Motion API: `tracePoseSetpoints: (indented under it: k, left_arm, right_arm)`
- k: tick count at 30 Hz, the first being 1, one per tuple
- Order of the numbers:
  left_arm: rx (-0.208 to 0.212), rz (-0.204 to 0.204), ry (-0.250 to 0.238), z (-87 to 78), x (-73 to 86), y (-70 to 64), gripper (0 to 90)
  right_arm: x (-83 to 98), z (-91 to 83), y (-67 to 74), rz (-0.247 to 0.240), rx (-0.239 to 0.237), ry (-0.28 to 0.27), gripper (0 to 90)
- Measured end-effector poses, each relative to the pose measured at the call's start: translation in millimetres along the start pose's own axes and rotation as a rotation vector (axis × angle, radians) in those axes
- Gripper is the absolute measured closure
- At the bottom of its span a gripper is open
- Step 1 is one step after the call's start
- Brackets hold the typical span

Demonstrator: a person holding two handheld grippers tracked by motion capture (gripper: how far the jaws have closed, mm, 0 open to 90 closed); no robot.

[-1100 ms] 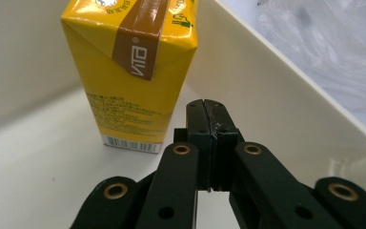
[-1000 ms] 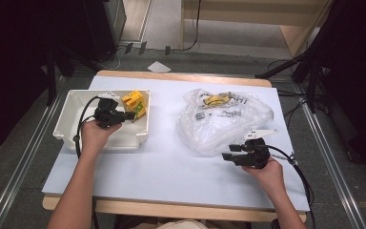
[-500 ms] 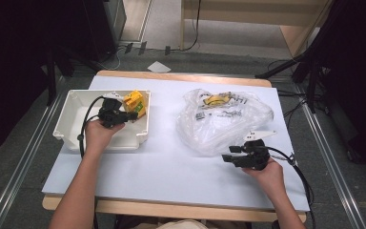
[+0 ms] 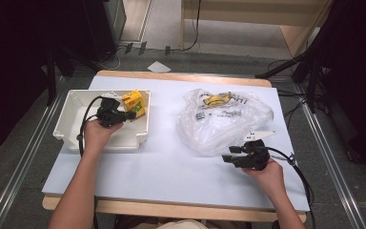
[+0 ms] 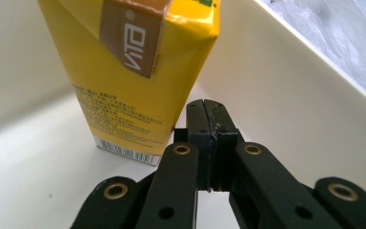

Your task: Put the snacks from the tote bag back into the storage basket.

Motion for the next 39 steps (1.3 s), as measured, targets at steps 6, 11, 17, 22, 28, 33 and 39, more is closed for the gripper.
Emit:
tracePoseSetpoints:
  k: [6,11,17,22,28,33,39]
  left_arm:
    - [0.000,-0.018,-0.006,-0.3,0.4,4.9,90.0]
    - [-0.001,-0.024,-0.013,-0.8,0.4,8.3,90.0]
    - [0.002,-0.045,-0.027,-1.5,0.4,12.9,90.0]
    - [0.001,-0.058,-0.034,-1.7,0.2,15.7,90.0]
    - [0.001,-0.073,-0.042,-1.8,0.3,18.7,90.0]
    - [-0.010,-0.086,-0.050,-1.9,-0.1,21.3,90.0]
    - [-0.013,-0.091,-0.050,-1.6,0.5,23.7,90.0]
  right_arm:
    - [0.1,-0.1,-0.1,-0.004,0.001,0.001,47.1]
    - [0.5,0.8,-0.1,-0.006,-0.003,0.005,47.2]
    - [0.7,1.5,0.6,-0.004,-0.005,0.010,47.2]
    - [0.8,1.6,0.6,-0.003,-0.005,0.012,47.2]
    - [0.9,1.9,0.6,-0.005,-0.004,0.013,47.2]
    - [0.9,2.1,0.5,-0.006,-0.004,0.013,47.2]
    - [1.0,2.3,0.5,-0.005,-0.004,0.014,47.3]
Point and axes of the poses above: each handheld gripper's, and its own axes: z roughly forward along the jaws, x roughly out of its underside, y roughly to its left, the point moved 6 cm from there along z, roughly forward along the jaws, and after that the axes turned 9 degrees about y, right-handed, at the moved point
